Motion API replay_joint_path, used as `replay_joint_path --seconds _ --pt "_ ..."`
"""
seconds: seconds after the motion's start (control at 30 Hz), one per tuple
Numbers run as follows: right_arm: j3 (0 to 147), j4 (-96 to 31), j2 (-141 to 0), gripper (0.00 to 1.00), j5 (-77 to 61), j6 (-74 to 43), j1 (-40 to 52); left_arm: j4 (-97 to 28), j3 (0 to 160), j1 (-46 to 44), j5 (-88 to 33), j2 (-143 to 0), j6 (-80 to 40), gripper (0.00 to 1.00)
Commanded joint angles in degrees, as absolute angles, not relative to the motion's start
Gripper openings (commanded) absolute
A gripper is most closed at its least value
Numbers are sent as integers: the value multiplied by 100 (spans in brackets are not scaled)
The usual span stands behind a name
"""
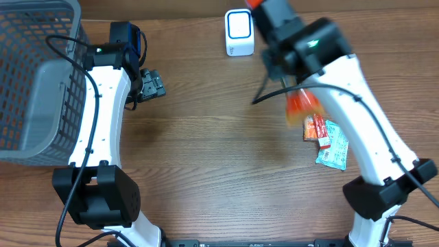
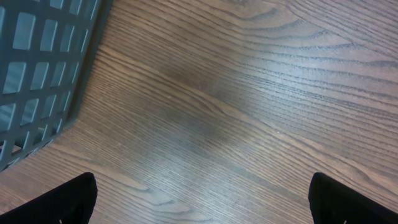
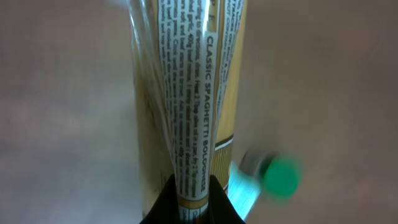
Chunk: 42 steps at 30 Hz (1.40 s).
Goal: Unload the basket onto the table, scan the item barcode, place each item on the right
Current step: 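Carry the spaghetti pack right and lower it beside the snacks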
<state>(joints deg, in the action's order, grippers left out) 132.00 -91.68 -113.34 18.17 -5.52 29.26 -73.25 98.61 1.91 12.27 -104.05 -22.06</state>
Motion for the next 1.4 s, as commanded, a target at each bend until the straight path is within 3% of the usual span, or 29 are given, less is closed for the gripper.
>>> replay_joint_path --seconds 0.0,0.23,0.63,0.7,0.87,1.07,1.1,1.13,1.17,1.37 --pt "12759 -9371 -11511 4 233 -1223 2467 -7321 9856 185 1280 -10398 -2121 100" --pt "10986 -8613 -11511 4 515 -1660 2274 -7321 9856 185 1280 -10398 -2121 100" --pt "9531 -7690 -11511 5 1240 -1973 2274 -7321 9856 185 1280 -10398 -2121 100" --pt "9358 -7583 -11511 11 1245 -1968 2274 -7321 9856 185 1280 -10398 -2121 100" --pt "9253 -7542 -11509 42 1247 -1949 2274 -7321 9856 185 1280 -10398 -2121 100" --pt "9273 -7572 -11135 53 1323 -1911 2274 -7321 9856 185 1280 -10398 -2121 100" --pt "9273 -7570 -11032 67 1326 -1914 2274 -7321 9856 185 1280 -10398 -2121 100" --pt "9273 -7555 -10927 95 1326 -1920 2274 -7321 9856 185 1280 -10398 -2121 100" --pt "9273 -7522 -10816 100 1326 -1957 2274 -7321 9856 185 1280 -10398 -2121 100" --pt "9268 -7612 -10641 100 1326 -1953 2274 -7321 9856 185 1280 -10396 -2121 100"
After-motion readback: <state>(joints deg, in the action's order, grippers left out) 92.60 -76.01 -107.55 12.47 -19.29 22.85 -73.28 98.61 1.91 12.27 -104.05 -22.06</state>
